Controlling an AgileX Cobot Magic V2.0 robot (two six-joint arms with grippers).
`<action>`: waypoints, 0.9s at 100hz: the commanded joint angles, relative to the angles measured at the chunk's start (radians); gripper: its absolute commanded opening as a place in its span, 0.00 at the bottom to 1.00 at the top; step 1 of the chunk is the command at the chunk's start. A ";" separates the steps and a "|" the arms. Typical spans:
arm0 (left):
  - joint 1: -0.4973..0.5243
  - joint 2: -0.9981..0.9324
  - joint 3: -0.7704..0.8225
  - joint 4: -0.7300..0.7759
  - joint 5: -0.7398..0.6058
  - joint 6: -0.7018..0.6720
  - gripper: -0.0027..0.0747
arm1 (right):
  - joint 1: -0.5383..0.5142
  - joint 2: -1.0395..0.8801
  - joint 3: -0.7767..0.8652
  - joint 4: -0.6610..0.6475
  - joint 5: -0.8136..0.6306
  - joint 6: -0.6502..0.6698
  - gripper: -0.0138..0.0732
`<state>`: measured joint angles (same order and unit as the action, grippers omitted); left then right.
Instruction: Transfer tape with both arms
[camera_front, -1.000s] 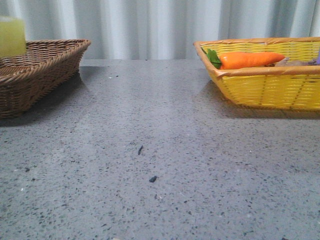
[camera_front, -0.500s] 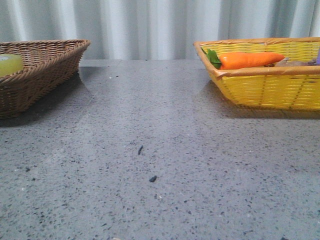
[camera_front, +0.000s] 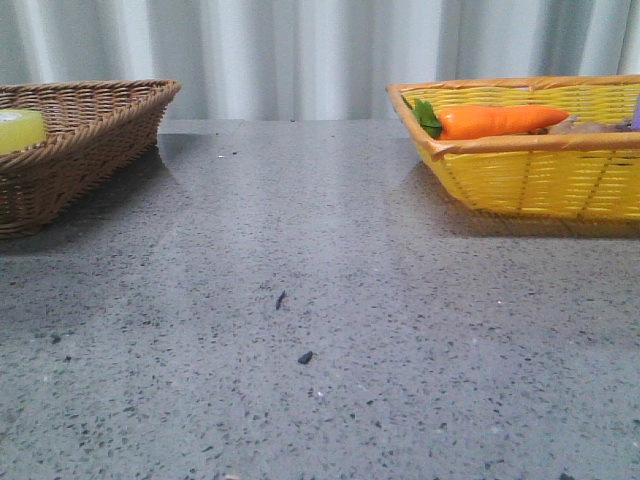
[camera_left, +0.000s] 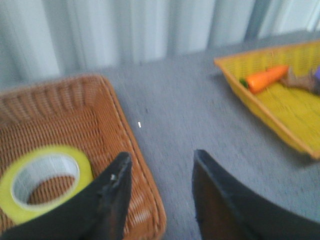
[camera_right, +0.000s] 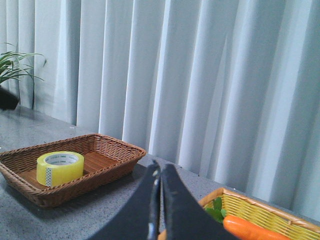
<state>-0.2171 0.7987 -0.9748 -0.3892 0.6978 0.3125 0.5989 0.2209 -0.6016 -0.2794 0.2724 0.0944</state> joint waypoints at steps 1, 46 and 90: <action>-0.010 -0.082 0.059 -0.042 -0.101 0.002 0.26 | -0.003 -0.005 0.003 -0.022 -0.086 0.000 0.11; -0.010 -0.437 0.363 -0.042 -0.203 0.003 0.01 | -0.003 -0.004 0.022 -0.022 -0.077 0.000 0.11; -0.010 -0.451 0.460 -0.013 -0.226 0.012 0.01 | -0.003 -0.004 0.022 -0.022 -0.077 0.000 0.11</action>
<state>-0.2192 0.3390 -0.4942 -0.4038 0.5659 0.3142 0.5989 0.2062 -0.5555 -0.2854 0.2698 0.0944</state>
